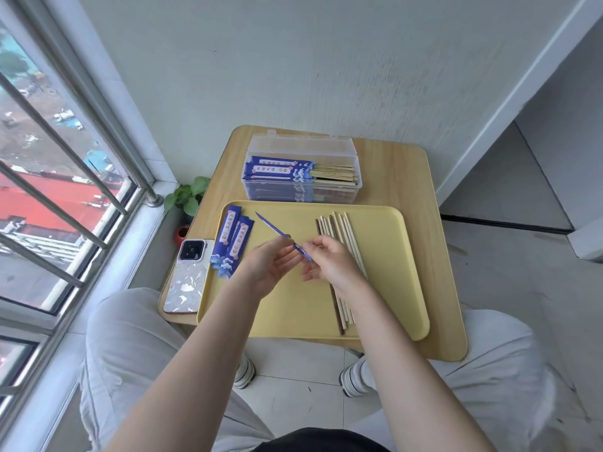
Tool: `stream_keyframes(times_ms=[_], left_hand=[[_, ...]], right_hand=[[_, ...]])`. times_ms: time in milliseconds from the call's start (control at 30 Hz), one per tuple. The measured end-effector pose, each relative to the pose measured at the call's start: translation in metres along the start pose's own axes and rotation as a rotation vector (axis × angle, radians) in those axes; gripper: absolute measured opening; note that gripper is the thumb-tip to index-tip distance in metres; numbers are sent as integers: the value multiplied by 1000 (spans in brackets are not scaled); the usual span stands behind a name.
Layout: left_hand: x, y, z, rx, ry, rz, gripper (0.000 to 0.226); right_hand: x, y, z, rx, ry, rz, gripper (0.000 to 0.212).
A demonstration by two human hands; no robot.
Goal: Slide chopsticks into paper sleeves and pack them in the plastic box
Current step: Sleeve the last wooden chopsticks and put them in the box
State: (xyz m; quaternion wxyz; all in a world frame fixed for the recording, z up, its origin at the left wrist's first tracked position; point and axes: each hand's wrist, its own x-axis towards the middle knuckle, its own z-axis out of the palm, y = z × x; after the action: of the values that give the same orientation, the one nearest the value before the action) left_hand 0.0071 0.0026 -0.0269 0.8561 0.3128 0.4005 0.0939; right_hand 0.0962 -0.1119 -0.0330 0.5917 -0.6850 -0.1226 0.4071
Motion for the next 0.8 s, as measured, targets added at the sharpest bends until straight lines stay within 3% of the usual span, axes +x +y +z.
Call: stream_keyframes(times_ms=[167,367,433,500,600,667,800], left_hand=[[-1,0,6,-6,-37,50,4],[0,-6,6,27,-135,80,22],[-6,-6,12,242,-57,81,17],[-13,-7,19,602,130,171,10],[-14,-11,21,1137,368,618,5],[-9,-9,18,1392,313,857,18],[-5,-4,20,1677,25,713,31]], right_hand=[[-5,-2,-12,-56,-2,-81,15],[-7,0,-23,-123,83,-85,29],[-8,-1,-25,-238,179,-127,22],[-9,-2,-30,-360,271,-176,19],[-10,-4,-35,-483,266,-194,20],[-11,-7,-35,-516,211,-198,19],[-12,-14,-35,-532,155,-223,19]])
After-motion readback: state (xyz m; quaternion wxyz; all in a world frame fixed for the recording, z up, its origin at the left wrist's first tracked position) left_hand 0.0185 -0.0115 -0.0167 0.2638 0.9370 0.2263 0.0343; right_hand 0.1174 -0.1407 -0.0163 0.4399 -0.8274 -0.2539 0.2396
